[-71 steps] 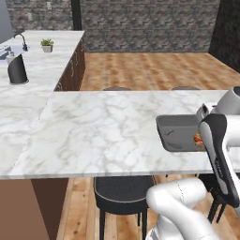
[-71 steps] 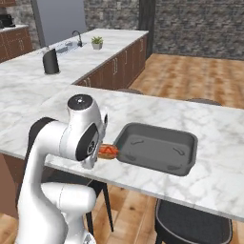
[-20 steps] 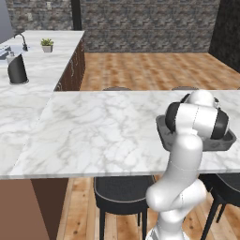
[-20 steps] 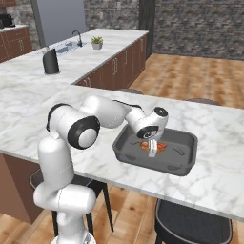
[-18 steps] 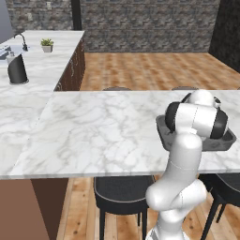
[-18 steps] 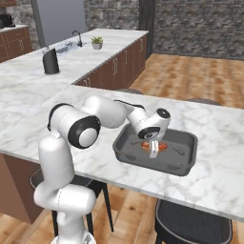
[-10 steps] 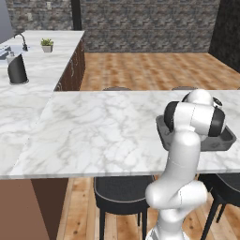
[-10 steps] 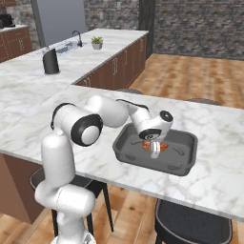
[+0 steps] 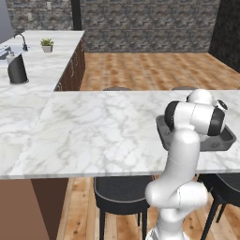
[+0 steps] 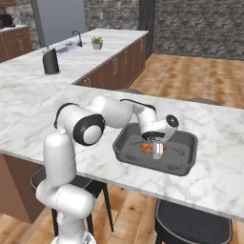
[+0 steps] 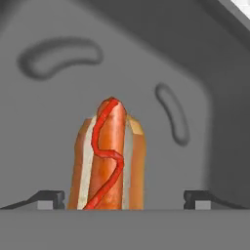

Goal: Place the cold items (corn and squash) from the fridge in one tupperware on the dining counter. Place the warm items (kebab skewer and hot dog) in the stove area in another tupperware.

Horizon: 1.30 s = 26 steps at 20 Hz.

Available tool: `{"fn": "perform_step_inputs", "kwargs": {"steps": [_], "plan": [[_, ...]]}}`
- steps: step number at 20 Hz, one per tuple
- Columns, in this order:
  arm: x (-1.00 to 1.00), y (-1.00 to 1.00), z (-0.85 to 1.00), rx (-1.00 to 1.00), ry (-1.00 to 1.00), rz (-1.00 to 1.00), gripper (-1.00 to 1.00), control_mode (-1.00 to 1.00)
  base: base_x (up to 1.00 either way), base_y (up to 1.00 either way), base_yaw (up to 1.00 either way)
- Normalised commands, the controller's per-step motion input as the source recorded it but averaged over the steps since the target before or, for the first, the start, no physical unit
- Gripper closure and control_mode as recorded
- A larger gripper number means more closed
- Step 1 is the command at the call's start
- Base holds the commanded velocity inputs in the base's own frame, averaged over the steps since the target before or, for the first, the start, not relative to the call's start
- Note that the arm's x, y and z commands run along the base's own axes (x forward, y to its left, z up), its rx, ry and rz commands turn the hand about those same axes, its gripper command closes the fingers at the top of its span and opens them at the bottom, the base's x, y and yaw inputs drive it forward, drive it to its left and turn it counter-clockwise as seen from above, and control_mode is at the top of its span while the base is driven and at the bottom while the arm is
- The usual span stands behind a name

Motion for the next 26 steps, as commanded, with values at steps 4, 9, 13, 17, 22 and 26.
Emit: {"fn": "perform_step_inputs", "kwargs": {"steps": [4,9,13,17,22,26], "plan": [[-0.58,-0.13,0.95,0.02,-0.08,0.17,-1.0,-1.0,0.0,0.0,0.0],[-0.45,0.4,1.0,-0.15,0.01,0.14,-1.0,-1.0,0.0,0.0,0.0],[-0.72,0.95,1.0,-0.32,0.0,0.03,-1.0,-1.0,0.0,0.0,0.0],[-0.9,1.0,1.0,-0.29,-0.01,0.0,-1.0,-1.0,0.0,0.0,0.0],[-0.99,0.65,0.61,-0.03,-0.31,0.0,-1.0,-1.0,0.0,0.0,0.0],[-1.0,0.33,0.27,0.0,-0.38,0.02,-1.0,-1.0,0.0,0.0,0.0]]}}
